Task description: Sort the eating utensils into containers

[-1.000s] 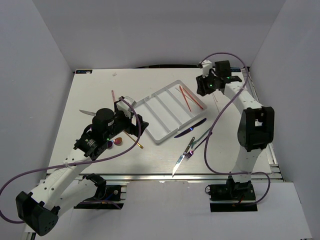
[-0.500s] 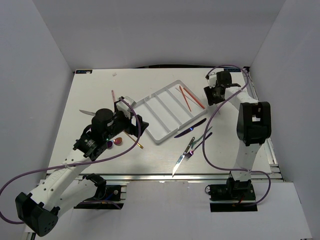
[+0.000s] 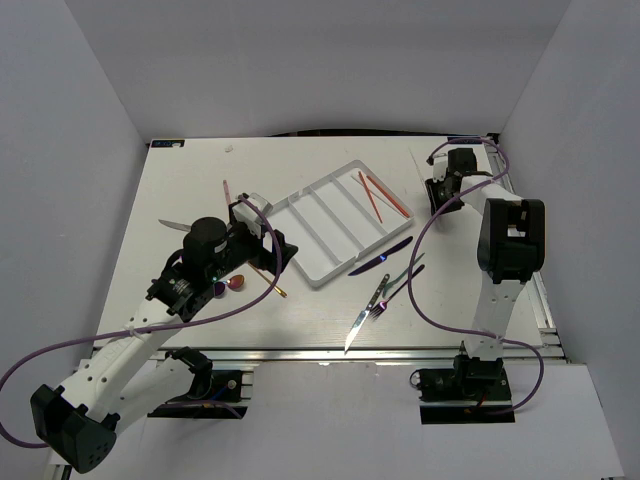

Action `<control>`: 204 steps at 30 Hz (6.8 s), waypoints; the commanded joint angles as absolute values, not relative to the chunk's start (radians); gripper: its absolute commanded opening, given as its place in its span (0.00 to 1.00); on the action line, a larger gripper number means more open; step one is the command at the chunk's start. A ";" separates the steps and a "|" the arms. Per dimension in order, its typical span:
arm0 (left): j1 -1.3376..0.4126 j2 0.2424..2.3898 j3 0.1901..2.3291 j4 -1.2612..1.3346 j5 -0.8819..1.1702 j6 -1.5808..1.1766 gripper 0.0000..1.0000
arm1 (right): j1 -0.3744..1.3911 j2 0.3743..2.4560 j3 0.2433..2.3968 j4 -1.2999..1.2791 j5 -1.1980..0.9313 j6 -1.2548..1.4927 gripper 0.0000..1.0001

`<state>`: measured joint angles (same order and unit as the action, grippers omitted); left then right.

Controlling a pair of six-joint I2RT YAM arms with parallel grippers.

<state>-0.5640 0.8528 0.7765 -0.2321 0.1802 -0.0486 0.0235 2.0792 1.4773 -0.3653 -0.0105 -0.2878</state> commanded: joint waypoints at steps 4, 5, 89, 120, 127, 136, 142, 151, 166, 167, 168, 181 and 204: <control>-0.561 0.841 0.781 -0.219 0.189 -0.046 0.98 | 0.012 2.132 1.514 -0.420 -0.133 -0.272 0.32; -0.561 0.839 0.779 -0.219 0.190 -0.048 0.98 | 0.012 2.137 1.514 -0.425 -0.140 -0.272 0.29; -0.563 0.844 0.778 -0.219 0.181 -0.043 0.98 | 0.077 2.258 1.904 -0.446 0.020 -0.287 0.56; -0.563 0.838 0.778 -0.219 0.184 -0.041 0.98 | -0.028 2.266 1.824 -0.499 -0.156 -0.316 0.00; -0.563 0.838 0.779 -0.219 0.193 -0.044 0.98 | -0.023 2.033 1.660 -0.433 -0.242 -0.302 0.00; -0.561 0.836 0.779 -0.221 0.192 -0.044 0.98 | 0.076 1.890 1.500 -0.419 -0.339 -0.281 0.00; -0.563 0.839 0.778 -0.221 0.186 -0.041 0.98 | 0.193 1.902 1.486 -0.416 -0.334 -0.256 0.00; -0.561 0.839 0.776 -0.219 0.183 -0.038 0.98 | 0.267 1.986 1.555 -0.428 -0.267 -0.249 0.00; -0.561 0.861 0.770 -0.213 0.186 -0.040 0.98 | 0.268 1.907 1.545 -0.430 -0.302 -0.296 0.30; -0.561 0.864 0.770 -0.210 0.186 -0.038 0.98 | 0.268 1.878 1.537 -0.425 -0.308 -0.298 0.33; -0.563 0.865 0.769 -0.210 0.187 -0.038 0.98 | 0.270 1.864 1.532 -0.417 -0.313 -0.302 0.37; -0.496 0.988 0.790 -0.232 0.185 -0.110 0.98 | 0.325 1.531 1.468 -0.393 -0.464 -0.396 0.62; -0.025 1.876 1.373 -0.327 0.003 -0.327 0.80 | 0.322 1.117 1.038 -0.087 -0.934 -0.382 0.89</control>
